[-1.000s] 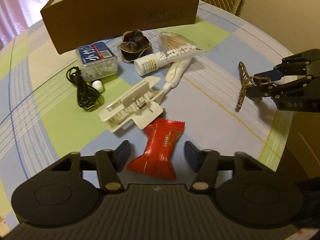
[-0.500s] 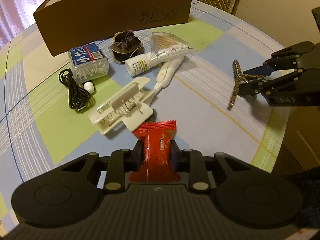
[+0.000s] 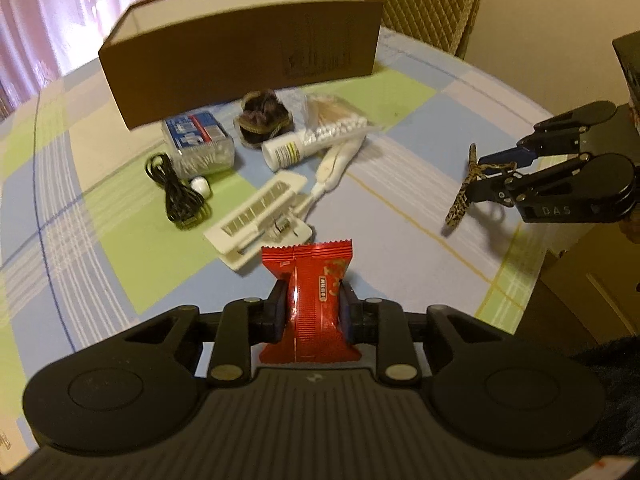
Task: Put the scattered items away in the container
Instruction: 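Carry the red candy in the left tool and the hair clip in the right tool toward the box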
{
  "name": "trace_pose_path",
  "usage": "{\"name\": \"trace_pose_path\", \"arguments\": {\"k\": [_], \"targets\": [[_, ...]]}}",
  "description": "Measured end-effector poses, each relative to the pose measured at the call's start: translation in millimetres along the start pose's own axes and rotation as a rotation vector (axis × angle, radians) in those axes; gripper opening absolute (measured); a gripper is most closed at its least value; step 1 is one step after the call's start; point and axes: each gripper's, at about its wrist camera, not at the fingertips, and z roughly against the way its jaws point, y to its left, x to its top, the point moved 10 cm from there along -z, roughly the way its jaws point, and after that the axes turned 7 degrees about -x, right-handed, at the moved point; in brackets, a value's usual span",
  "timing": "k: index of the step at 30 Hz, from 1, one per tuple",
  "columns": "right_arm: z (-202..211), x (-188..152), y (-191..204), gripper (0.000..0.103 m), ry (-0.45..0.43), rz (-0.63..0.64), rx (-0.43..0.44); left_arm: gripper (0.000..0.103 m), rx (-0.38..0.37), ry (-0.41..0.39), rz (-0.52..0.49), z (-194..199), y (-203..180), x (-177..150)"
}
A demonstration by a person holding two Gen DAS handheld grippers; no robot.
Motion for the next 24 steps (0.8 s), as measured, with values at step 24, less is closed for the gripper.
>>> {"name": "trace_pose_path", "arguments": {"k": [24], "targets": [[36,105,-4,0.027,-0.227,0.021,0.061,0.021,0.077,-0.17,0.046,39,36,86]]}}
